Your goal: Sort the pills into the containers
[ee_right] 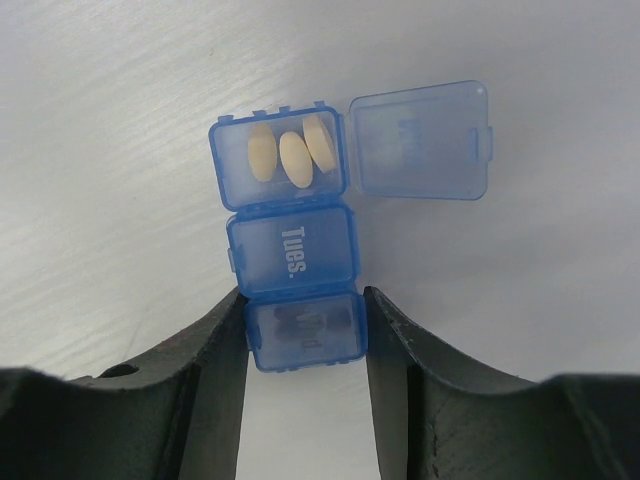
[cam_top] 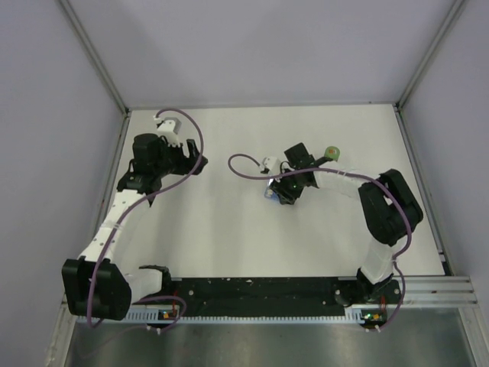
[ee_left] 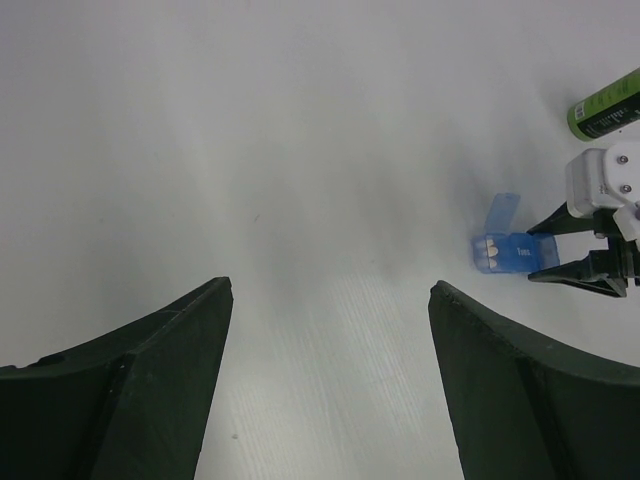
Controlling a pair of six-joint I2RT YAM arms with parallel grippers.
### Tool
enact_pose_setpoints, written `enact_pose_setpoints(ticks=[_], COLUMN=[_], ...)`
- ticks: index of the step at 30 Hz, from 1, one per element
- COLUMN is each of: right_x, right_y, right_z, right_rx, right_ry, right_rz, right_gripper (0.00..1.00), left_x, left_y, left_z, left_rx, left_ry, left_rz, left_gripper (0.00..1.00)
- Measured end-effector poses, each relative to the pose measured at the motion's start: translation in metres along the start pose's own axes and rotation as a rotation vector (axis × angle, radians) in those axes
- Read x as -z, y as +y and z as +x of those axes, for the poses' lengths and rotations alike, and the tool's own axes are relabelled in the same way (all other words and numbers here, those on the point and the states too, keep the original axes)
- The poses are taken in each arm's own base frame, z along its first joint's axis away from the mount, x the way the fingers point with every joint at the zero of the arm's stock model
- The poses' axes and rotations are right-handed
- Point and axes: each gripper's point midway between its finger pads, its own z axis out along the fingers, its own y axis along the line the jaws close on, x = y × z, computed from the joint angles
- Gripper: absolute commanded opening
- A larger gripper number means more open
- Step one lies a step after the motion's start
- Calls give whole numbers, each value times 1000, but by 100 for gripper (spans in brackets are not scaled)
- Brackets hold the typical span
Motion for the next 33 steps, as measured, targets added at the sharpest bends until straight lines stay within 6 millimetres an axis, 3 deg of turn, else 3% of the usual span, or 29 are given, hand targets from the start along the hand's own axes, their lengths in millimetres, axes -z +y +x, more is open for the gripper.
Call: enact_pose_setpoints(ticks=[3,6,13,16,24,33], right_x=[13,34,95,111,121,128], right_y=[8,13,38,55,94,98], right_z=[-6,-24,-87,-100,-109,-115], right_rx=[0,12,104,145,194,183], right_ry=[-16,-67,-247,-282,-280,-285], right_rz=[-26,-47,-95,-130,-226,-237], right_gripper=[32,31,31,31,30,28], left_x=[-2,-7,-13,-13,-11,-9], left_y=[-4,-13,-61,-77,-117,-167], left_z=[3,7,11,14,3,21], left_rx=[12,35,94,117,147,145], left_ry=[13,31,75,100,135,228], left_rz=[29,87,412,538,734,903], left_gripper=[85,84,83,83,82,80])
